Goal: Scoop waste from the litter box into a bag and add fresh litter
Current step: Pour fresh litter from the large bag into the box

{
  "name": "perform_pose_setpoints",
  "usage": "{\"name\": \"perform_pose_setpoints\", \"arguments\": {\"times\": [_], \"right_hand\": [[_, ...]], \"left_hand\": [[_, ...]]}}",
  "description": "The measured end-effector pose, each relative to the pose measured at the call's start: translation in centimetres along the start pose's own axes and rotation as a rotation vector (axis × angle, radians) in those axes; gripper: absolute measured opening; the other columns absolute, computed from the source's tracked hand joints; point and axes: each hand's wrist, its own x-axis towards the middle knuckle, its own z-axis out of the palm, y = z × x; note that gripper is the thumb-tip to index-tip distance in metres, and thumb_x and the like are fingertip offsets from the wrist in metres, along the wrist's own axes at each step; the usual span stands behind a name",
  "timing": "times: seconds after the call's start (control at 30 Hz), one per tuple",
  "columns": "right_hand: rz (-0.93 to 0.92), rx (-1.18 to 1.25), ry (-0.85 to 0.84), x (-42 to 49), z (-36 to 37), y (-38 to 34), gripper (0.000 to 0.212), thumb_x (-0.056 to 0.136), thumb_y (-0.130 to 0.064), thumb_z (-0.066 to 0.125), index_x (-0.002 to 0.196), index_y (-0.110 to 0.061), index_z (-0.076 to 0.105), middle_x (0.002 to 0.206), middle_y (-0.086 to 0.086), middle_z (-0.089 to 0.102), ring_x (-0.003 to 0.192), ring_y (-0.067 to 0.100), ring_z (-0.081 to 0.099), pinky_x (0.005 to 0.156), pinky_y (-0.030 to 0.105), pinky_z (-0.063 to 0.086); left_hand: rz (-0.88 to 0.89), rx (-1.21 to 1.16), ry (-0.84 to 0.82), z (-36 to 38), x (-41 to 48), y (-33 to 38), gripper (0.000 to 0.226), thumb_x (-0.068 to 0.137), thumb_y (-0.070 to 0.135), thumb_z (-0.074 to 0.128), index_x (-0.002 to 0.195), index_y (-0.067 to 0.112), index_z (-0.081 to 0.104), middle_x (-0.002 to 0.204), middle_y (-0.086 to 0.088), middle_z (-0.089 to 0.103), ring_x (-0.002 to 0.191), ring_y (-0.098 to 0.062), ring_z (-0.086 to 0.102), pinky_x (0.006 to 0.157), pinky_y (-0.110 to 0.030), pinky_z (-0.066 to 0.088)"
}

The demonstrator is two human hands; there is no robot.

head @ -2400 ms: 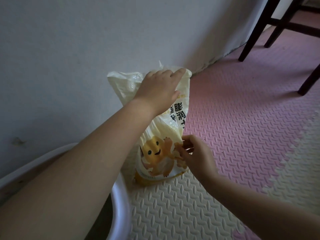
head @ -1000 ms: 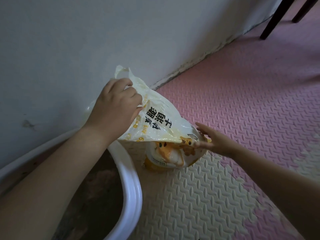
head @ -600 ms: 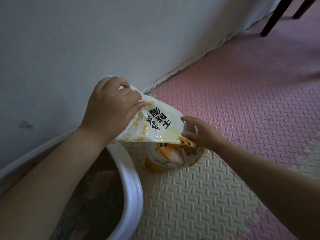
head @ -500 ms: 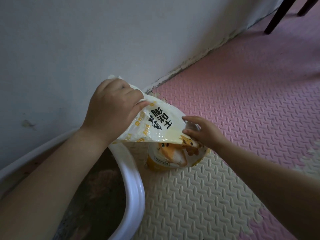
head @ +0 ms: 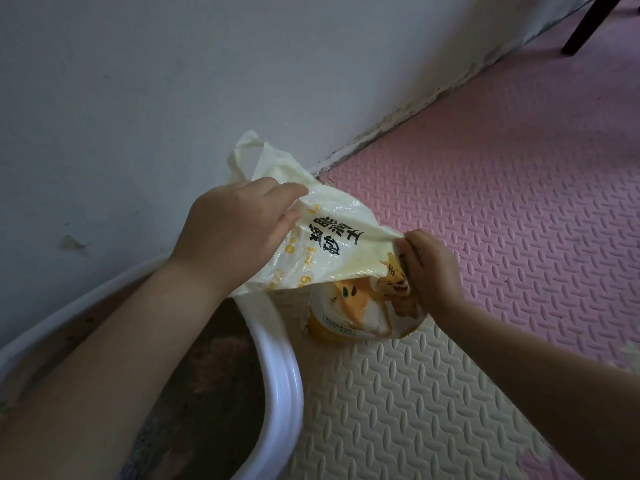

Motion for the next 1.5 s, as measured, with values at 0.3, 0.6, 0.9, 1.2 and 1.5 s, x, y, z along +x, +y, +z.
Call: {"name": "perform_pose_setpoints", "arguments": {"times": [0.3,0.6,0.9,1.2,1.5], "right_hand": [[0.043,0.142,0.103,-1.5,-0.9,-2.2,0.027,0.097,-0.017,0.043,0.071,-0.015,0.044,0.072,-0.007,0.047,0.064,0.009,0.042,0.058,0.031,0.037],[-0.231,0.108,0.132,-2.0,-1.6,-6.5,0.021,0.096,-0.021,0.042,0.075,-0.02,0.043,0.075,-0.009,0.044,0.068,0.011,0.042,0.059,0.021,0.034],[-0.298,0.071,0.056,-2.7,-1.6,-6.8,0.022,0.094,-0.033,0.044,0.083,-0.019,0.057,0.084,-0.011,0.05,0.077,0.009,0.046,0.067,0.029,0.043],[-0.21,-0.155,-0.04,-3.9,-2.8,-2.4,0.046,0.089,-0.05,0.042,0.113,-0.014,0.055,0.109,-0.004,0.051,0.099,0.006,0.042,0.083,0.029,0.041],[-0.224,-0.154,0.018,-1.7,-0.8,-3.5,0.037,0.095,-0.04,0.028,0.079,-0.013,0.047,0.078,-0.002,0.048,0.074,0.018,0.041,0.067,0.034,0.036]], "left_hand": [[0.015,0.255,-0.02,-2.8,2.9,3.4,0.029,0.084,0.027,0.047,0.101,0.013,0.065,0.084,-0.006,0.062,0.082,-0.029,0.057,0.092,-0.044,0.038],[0.247,0.241,-0.079,-4.3,1.7,3.7,0.043,0.09,0.048,0.04,0.097,0.013,0.066,0.083,-0.005,0.06,0.079,-0.025,0.058,0.102,-0.046,0.037],[0.248,0.114,-0.014,-2.0,-1.2,1.0,0.031,0.096,0.032,0.041,0.076,0.015,0.057,0.068,0.0,0.05,0.057,-0.02,0.045,0.048,-0.03,0.036],[0.304,0.12,0.021,-1.4,-1.6,0.7,0.026,0.098,0.025,0.047,0.078,0.012,0.057,0.07,-0.002,0.05,0.059,-0.022,0.045,0.047,-0.033,0.038],[0.291,0.133,0.043,-1.4,-1.9,0.8,0.034,0.101,0.029,0.04,0.078,0.012,0.058,0.071,-0.002,0.05,0.06,-0.021,0.044,0.05,-0.033,0.036]]}}
